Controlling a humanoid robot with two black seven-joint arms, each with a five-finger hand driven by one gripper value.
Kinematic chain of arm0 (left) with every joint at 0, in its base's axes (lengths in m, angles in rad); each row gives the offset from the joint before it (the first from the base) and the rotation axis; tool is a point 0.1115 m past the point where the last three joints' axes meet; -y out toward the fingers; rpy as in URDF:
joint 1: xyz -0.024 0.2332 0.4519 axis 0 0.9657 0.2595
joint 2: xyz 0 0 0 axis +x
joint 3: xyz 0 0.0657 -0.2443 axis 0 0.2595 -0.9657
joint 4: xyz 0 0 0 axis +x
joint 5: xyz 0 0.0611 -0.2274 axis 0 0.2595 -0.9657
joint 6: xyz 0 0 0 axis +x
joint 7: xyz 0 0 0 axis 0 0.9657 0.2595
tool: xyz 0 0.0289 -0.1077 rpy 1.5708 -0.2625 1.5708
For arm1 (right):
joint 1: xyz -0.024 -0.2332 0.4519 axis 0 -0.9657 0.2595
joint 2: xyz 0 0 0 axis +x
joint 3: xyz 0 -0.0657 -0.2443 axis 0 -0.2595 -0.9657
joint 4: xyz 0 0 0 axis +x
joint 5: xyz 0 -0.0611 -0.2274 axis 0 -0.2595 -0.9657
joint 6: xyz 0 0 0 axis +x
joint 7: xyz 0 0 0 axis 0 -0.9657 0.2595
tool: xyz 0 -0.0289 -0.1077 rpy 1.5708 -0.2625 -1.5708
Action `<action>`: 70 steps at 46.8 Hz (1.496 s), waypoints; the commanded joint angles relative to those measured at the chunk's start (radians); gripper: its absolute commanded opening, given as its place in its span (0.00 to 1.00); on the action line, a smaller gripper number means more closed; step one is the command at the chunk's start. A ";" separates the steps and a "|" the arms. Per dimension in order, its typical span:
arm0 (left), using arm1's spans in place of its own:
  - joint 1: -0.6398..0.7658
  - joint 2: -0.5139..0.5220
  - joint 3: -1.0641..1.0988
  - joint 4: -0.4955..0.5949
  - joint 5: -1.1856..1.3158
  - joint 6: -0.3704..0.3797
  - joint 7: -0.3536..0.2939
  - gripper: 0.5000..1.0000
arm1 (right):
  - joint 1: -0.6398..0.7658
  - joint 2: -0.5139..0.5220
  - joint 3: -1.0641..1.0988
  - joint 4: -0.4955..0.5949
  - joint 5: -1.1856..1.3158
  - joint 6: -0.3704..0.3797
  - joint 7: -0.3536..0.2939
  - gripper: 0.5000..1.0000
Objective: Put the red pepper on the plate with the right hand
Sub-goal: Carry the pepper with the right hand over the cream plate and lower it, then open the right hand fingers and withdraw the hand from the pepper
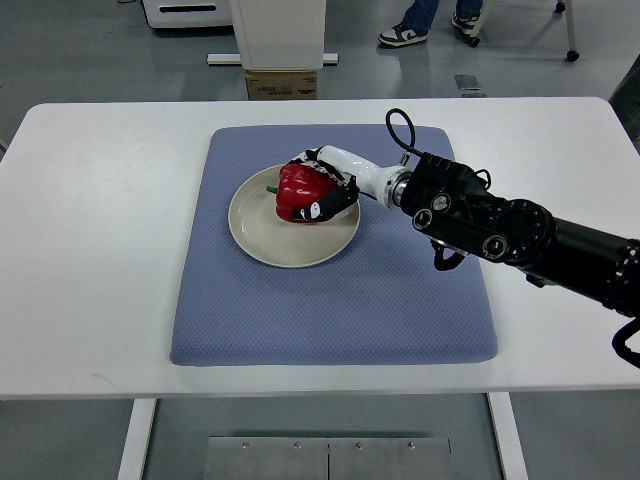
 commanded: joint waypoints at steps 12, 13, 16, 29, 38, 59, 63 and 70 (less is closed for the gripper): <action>0.000 0.000 0.000 0.000 0.000 0.000 0.000 1.00 | -0.017 0.000 0.016 0.016 0.000 -0.002 0.009 0.00; 0.000 0.000 0.000 0.000 0.000 0.000 0.000 1.00 | -0.019 0.000 0.021 0.016 0.000 -0.002 0.009 0.00; 0.000 0.000 0.000 0.000 0.000 0.000 0.000 1.00 | -0.023 0.000 0.030 0.016 0.000 -0.005 0.011 0.00; 0.000 0.000 0.000 0.000 0.000 0.000 0.000 1.00 | -0.048 0.000 0.077 0.014 0.000 -0.005 0.028 0.99; 0.000 0.000 0.000 0.000 0.000 0.000 0.000 1.00 | -0.043 0.000 0.103 0.014 0.000 -0.005 0.026 1.00; 0.000 0.000 0.000 0.000 0.000 0.001 0.000 1.00 | -0.072 -0.057 0.283 0.011 0.049 -0.003 0.015 1.00; 0.000 0.000 0.000 0.000 0.000 0.001 0.000 1.00 | -0.114 -0.093 0.373 0.013 0.064 -0.002 0.009 1.00; 0.000 0.000 0.000 0.000 0.000 0.000 0.000 1.00 | -0.173 -0.129 0.543 0.011 0.064 0.006 -0.060 1.00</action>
